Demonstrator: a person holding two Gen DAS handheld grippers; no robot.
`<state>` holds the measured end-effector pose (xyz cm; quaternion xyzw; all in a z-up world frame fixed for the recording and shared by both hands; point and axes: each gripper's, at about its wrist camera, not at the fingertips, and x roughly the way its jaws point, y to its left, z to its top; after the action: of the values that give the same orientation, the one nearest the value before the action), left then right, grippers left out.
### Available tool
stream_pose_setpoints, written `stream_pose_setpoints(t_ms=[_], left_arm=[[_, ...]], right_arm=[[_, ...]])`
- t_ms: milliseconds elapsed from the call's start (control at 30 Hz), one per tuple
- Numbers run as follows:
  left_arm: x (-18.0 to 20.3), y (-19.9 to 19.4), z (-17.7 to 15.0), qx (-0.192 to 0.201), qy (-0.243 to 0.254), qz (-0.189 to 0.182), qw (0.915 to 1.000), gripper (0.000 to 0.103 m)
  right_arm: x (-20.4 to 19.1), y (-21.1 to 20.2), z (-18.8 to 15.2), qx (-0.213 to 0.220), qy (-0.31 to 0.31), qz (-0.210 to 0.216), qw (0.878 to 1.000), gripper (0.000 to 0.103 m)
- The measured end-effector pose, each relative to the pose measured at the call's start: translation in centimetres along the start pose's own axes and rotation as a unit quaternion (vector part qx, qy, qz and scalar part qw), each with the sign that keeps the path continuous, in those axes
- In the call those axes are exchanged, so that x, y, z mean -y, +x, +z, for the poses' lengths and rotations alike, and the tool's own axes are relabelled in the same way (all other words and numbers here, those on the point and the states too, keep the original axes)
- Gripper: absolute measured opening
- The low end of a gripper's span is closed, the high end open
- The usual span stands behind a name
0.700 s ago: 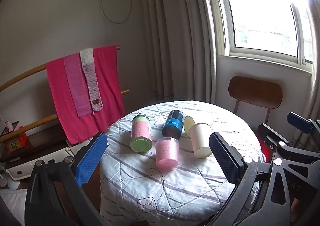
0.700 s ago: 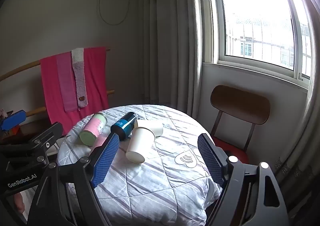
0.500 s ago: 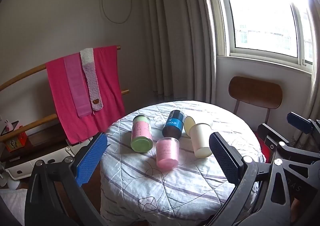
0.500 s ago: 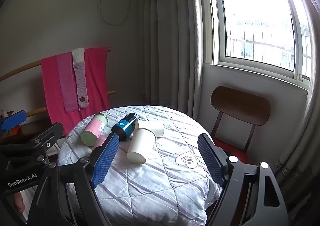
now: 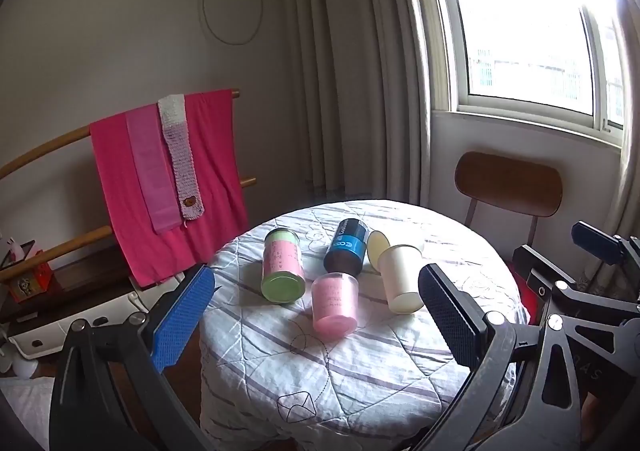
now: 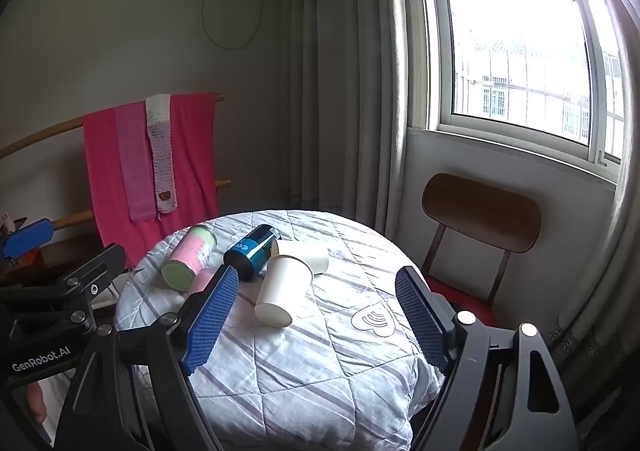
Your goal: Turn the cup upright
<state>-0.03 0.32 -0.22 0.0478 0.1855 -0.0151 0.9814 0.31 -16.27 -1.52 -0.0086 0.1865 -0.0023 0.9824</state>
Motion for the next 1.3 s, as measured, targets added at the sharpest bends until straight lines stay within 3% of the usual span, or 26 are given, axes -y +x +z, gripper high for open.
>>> stream_pose_setpoints(t_ms=[833, 1300], left_arm=[[-0.7, 1.7, -0.8, -0.034, 0.000, -0.011, 0.9994, 0.103], [-3.3, 5.0, -1.5, -0.081, -0.021, -0.019, 0.9964, 0.103]], right_arm=[[0.1, 1.4, -0.5, -0.022, -0.003, -0.001, 1.000, 0.082], [-0.2, 5.0, -1.3, -0.080, -0.011, 0.020, 0.997, 0.082]])
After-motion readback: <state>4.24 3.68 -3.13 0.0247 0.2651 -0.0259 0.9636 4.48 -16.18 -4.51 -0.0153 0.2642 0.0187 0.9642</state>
